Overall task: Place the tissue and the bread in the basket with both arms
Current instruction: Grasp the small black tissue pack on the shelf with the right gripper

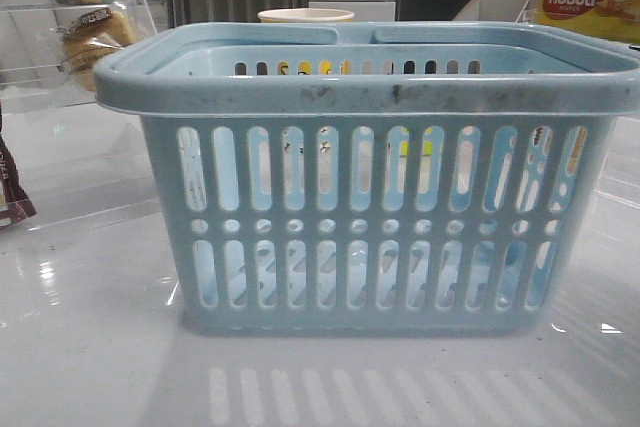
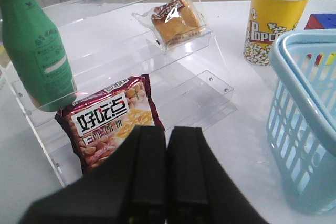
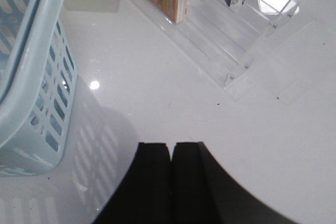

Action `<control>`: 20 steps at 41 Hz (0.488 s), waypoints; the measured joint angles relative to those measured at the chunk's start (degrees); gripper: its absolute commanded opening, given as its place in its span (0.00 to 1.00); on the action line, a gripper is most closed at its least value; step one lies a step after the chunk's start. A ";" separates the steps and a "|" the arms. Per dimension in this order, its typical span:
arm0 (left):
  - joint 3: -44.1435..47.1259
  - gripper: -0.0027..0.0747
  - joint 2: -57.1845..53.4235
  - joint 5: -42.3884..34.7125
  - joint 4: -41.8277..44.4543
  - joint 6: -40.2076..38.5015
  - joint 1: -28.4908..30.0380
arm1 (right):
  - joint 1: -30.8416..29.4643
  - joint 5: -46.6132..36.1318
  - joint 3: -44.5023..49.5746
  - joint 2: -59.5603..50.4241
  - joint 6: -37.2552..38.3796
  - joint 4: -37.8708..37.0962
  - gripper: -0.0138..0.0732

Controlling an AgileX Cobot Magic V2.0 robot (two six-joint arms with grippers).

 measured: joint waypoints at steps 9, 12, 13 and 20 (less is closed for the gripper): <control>0.32 0.69 2.12 0.03 0.00 0.00 0.00 | 0.00 -0.39 0.00 4.96 0.00 0.00 0.80; 0.32 0.70 2.24 -0.32 0.00 0.00 0.00 | 0.00 -1.11 0.00 6.19 0.00 0.00 0.82; 0.32 0.70 2.24 -0.44 0.00 0.00 0.00 | 0.00 -1.68 0.00 6.67 0.00 0.00 0.82; 0.32 0.66 2.24 -0.93 0.00 0.00 0.00 | -2.01 -4.33 -2.28 10.97 0.00 0.00 0.82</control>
